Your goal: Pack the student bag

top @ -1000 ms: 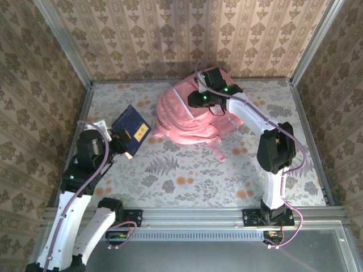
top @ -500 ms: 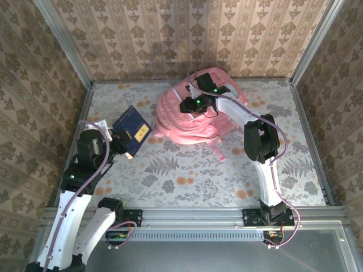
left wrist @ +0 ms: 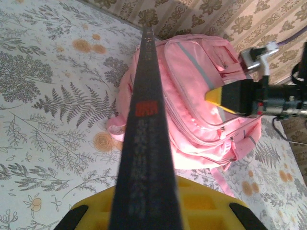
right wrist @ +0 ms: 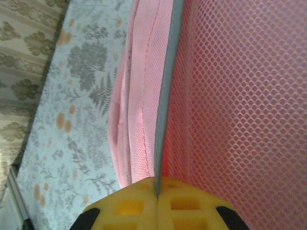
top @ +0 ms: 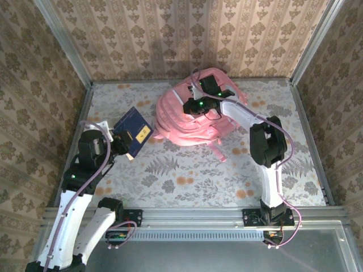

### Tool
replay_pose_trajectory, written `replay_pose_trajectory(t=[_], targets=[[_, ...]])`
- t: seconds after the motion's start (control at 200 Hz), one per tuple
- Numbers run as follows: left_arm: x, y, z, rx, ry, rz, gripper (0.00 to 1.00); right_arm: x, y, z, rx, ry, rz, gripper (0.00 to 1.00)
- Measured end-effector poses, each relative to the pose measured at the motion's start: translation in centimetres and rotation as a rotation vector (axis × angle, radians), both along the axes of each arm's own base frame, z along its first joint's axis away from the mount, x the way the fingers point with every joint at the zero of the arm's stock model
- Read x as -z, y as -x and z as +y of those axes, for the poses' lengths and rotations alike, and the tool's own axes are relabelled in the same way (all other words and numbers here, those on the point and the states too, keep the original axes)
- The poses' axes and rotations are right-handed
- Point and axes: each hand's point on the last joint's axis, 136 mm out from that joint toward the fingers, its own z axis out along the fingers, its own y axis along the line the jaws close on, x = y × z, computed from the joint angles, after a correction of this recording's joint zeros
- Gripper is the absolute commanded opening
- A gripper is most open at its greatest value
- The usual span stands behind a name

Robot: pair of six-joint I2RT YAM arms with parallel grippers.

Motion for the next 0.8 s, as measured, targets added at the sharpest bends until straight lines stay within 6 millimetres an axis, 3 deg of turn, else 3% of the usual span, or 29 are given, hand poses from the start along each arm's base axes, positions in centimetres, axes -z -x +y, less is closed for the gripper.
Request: replay_pose_trajectory(t=[0.18,0.355,0.46,0.69,0.8], targets=[[0.0,0.2,-0.4,0.024,0.015,0.008,0.00,-5.3,1.5,-3.0,0.052,-0.163,0.002,0.00],[1.2,0.3,-1.2,0.049,0.061,0.050,0.00,-10.2,1.5,-6.1,0.101,-0.334,-0.024,0.00],[2.7,-0.1,-2.0,0.066,0.111,0.085,0.00,-11.1,1.7,-6.9,0.108,-0.424,0.003,0.00],[7.1,-2.7,-4.6,0.094,0.279,0.171,0.00,-11.8,2.6,-6.4,0.071,-0.548,0.082,0.00],[7.0,-4.6,-5.9,0.115,0.356,0.170,0.00,-12.6,2.7,-6.5,0.058,-0.590,0.095,0.00]])
